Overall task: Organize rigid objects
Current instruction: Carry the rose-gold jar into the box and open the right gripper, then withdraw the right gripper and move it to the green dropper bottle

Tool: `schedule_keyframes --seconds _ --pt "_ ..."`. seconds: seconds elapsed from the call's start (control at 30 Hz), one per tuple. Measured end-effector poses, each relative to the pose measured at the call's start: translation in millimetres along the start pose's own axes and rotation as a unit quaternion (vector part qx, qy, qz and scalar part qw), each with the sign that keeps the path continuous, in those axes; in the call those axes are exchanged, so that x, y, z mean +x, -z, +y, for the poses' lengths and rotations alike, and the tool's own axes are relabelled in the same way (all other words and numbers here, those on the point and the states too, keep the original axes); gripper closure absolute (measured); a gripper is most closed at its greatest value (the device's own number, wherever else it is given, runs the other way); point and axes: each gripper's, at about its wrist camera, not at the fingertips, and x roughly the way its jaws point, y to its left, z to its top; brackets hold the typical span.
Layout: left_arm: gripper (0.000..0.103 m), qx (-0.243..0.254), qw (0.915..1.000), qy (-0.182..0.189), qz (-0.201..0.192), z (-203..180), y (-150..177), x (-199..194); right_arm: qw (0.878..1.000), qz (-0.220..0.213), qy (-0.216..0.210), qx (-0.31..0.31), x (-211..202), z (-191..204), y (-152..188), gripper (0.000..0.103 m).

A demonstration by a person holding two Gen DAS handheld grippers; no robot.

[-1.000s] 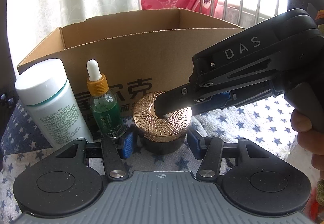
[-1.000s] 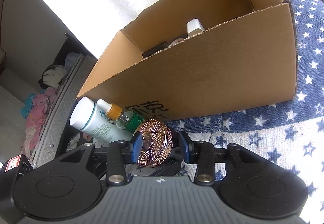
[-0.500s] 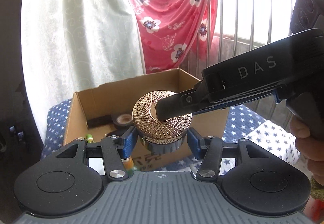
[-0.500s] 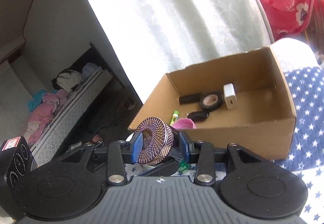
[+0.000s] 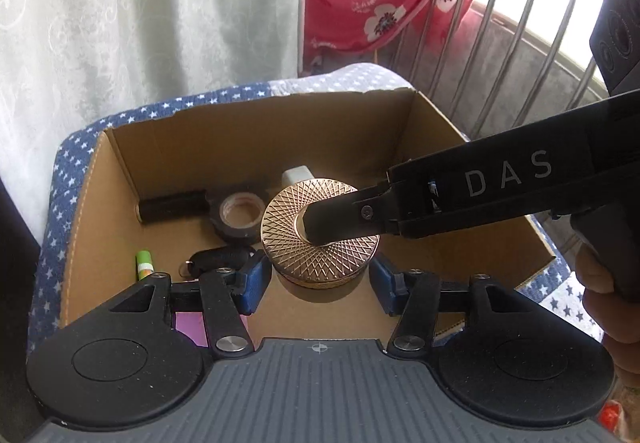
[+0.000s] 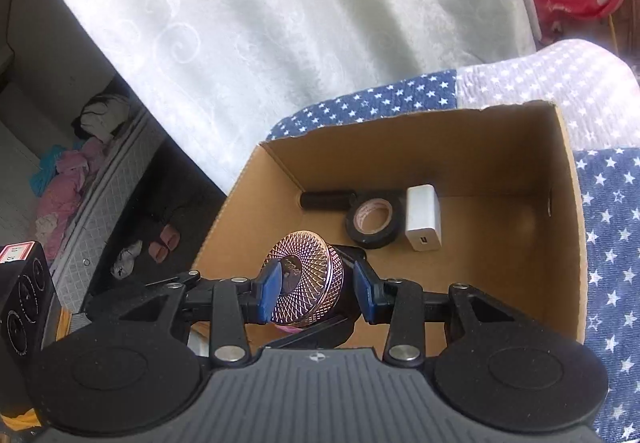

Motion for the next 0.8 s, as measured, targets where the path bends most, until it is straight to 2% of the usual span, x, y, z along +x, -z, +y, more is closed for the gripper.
schedule_keyframes --seconds 0.13,0.47,0.63,0.8 --pt "0.05 -0.014 0.9992 -0.003 0.036 0.8 -4.9 20.7 0.999 0.034 0.006 0.012 21.3 -16.3 -9.4 0.06" --pt "0.049 -0.032 0.9961 -0.01 0.081 2.4 -2.3 38.5 0.996 0.08 0.014 0.023 49.3 -31.8 -17.6 0.06" --pt "0.049 -0.039 0.9962 -0.008 0.077 2.9 -2.6 33.2 0.996 0.083 0.023 0.023 53.2 -34.6 -18.6 0.059" --pt "0.049 -0.041 0.997 -0.001 0.065 3.4 -1.3 23.5 0.998 0.062 0.015 0.024 40.2 -34.1 -19.9 0.06"
